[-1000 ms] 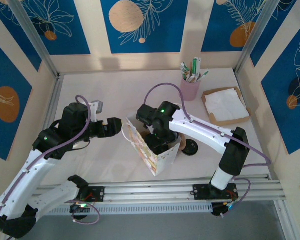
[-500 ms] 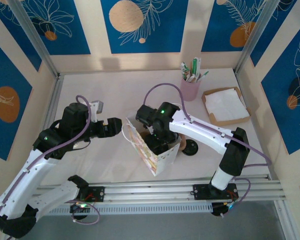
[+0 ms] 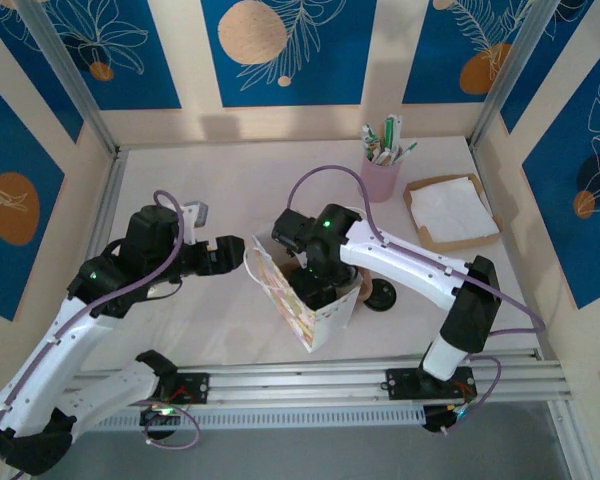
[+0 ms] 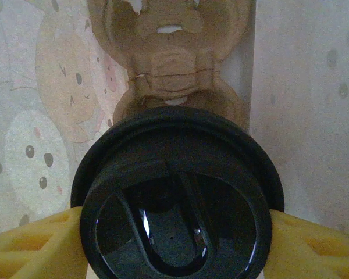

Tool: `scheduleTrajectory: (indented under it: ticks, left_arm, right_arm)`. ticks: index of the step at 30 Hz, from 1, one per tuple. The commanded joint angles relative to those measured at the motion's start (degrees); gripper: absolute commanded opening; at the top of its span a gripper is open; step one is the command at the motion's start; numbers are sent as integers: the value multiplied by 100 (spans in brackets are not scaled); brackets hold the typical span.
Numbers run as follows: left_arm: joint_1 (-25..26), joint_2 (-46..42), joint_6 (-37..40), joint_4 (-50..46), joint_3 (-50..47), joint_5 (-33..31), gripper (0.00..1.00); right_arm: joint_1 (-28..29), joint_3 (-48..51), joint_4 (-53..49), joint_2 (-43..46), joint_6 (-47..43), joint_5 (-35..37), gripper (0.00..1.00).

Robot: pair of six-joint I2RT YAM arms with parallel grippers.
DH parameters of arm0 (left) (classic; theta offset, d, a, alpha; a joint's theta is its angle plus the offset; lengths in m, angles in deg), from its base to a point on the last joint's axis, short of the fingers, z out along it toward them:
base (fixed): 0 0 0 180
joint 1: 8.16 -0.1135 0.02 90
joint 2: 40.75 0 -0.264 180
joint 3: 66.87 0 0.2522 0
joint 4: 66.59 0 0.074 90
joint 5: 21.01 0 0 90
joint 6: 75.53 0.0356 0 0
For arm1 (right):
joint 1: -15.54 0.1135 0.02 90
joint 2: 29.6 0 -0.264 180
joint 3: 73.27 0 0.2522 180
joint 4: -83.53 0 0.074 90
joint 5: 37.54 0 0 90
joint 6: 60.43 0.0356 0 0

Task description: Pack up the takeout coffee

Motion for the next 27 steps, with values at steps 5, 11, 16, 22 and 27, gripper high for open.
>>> scheduleTrajectory:
  ticks: [5, 11, 16, 22, 27]
  left_arm:
    - [95, 1, -42, 114, 12, -75, 96]
    - [97, 6, -42, 114, 14, -86, 96]
    - [103, 23, -37, 114, 36, -77, 96]
    - [111, 43, -33, 114, 60, -84, 96]
    - [124, 63, -34, 123, 68, -82, 96]
  right_arm:
    - [42, 53, -41, 189, 54, 54, 68]
    - [42, 55, -26, 189, 47, 60, 68]
    - [42, 55, -24, 193, 39, 60, 68]
    - [45, 55, -22, 180, 31, 59, 68]
    - [29, 116, 32, 175, 21, 45, 68]
